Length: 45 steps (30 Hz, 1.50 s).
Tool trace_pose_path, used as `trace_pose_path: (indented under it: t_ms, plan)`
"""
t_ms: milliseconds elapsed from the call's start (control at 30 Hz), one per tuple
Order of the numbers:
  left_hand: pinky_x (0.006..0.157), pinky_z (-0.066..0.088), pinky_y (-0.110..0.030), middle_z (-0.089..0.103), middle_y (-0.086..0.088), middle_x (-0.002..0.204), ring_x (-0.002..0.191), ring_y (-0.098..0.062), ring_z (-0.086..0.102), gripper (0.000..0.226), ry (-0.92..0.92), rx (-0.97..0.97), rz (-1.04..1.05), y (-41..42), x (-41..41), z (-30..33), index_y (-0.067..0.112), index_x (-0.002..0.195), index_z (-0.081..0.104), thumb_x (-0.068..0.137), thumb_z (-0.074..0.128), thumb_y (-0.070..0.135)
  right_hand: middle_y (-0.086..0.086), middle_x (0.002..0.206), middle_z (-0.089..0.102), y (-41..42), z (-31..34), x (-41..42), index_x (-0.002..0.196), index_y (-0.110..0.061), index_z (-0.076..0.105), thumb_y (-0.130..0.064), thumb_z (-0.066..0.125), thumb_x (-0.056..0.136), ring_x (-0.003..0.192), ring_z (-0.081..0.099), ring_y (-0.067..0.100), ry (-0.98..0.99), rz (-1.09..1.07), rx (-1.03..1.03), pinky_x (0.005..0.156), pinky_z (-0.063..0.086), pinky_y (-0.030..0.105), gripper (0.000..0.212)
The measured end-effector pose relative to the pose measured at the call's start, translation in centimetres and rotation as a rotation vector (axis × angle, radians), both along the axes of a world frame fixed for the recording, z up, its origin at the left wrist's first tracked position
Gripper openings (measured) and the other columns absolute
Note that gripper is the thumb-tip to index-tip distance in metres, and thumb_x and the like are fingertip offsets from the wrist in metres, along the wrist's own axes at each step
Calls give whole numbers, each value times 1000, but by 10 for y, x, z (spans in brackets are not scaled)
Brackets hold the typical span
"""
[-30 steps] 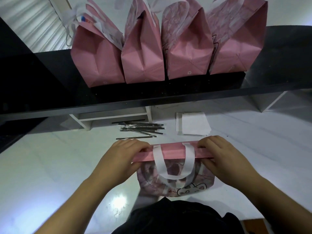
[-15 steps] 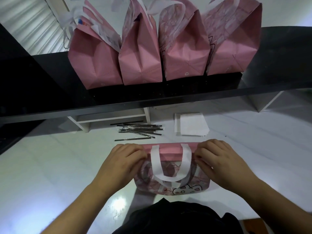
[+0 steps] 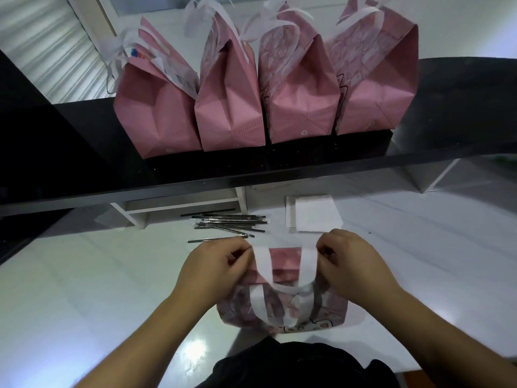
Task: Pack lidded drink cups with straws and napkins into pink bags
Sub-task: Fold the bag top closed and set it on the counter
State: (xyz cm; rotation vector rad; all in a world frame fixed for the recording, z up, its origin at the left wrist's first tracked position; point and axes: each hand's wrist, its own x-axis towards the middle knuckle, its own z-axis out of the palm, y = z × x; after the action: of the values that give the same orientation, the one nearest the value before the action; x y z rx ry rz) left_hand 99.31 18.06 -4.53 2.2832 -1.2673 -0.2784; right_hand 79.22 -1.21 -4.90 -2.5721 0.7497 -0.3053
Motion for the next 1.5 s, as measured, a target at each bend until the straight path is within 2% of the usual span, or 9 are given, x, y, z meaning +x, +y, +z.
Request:
trace_pose_path:
  t_ms: [100,200,433,567,700,867,1067,1367,1500]
  plan:
    - [68,50,-27,68,18,86,84,-9,59,28,-30,76,-108,-2,-5,-3,33,97,77,90,59,54,-9,71,62,6,1,2,67,-18,66,-45,43,94,70,52,9,-20,66,14,61,41,26,44]
    - [76,52,-33,71,13,88,89,-13,59,39,-184,95,-257,-1,-8,-5,27,93,76,84,61,62,-12,86,64,10,1,-1,87,-26,77,-52,58,86,81,54,10,-4,162,-18,69,42,25,32]
    - [60,38,-27,58,8,59,64,-19,56,25,-543,198,-408,-19,-24,5,24,62,63,46,81,18,-6,87,65,11,-5,5,87,-24,81,-30,80,77,79,59,22,56,271,-196,67,42,30,11]
    - [66,48,-32,66,6,64,72,-22,62,12,-444,211,-350,-21,-23,0,21,70,70,61,77,19,-5,83,69,-2,-1,-1,90,-23,82,-24,77,79,75,60,20,54,301,-174,65,50,31,12]
    - [58,46,-24,62,6,58,58,-20,63,29,-417,167,-326,-13,-11,0,23,60,66,39,84,15,-10,86,72,-20,4,-21,95,-28,83,-35,77,89,76,63,15,29,294,-124,62,55,32,11]
    - [71,49,-34,76,18,80,75,-13,67,18,-300,79,-259,11,16,-5,39,95,81,78,85,34,-9,88,71,-22,-2,-29,98,-24,83,-32,76,92,75,66,11,18,272,-100,63,56,25,12]
    - [80,50,-33,79,19,94,85,-12,73,22,-205,73,-204,37,40,-5,37,102,83,84,88,27,-7,96,74,-27,1,-33,106,-23,82,-29,72,94,80,68,11,59,271,-51,69,56,21,17]
    - [87,49,-34,61,35,93,92,-6,62,23,-125,25,-132,32,35,-10,38,107,79,91,77,22,-14,105,67,6,11,-13,126,-35,64,-46,67,87,96,58,12,116,250,-230,78,49,26,41]
    - [89,46,-33,59,33,97,98,-7,61,25,-129,-10,-119,30,35,-12,40,108,76,93,74,20,-9,101,68,24,11,-3,119,-31,74,-31,60,94,91,58,16,145,215,-223,77,47,27,29]
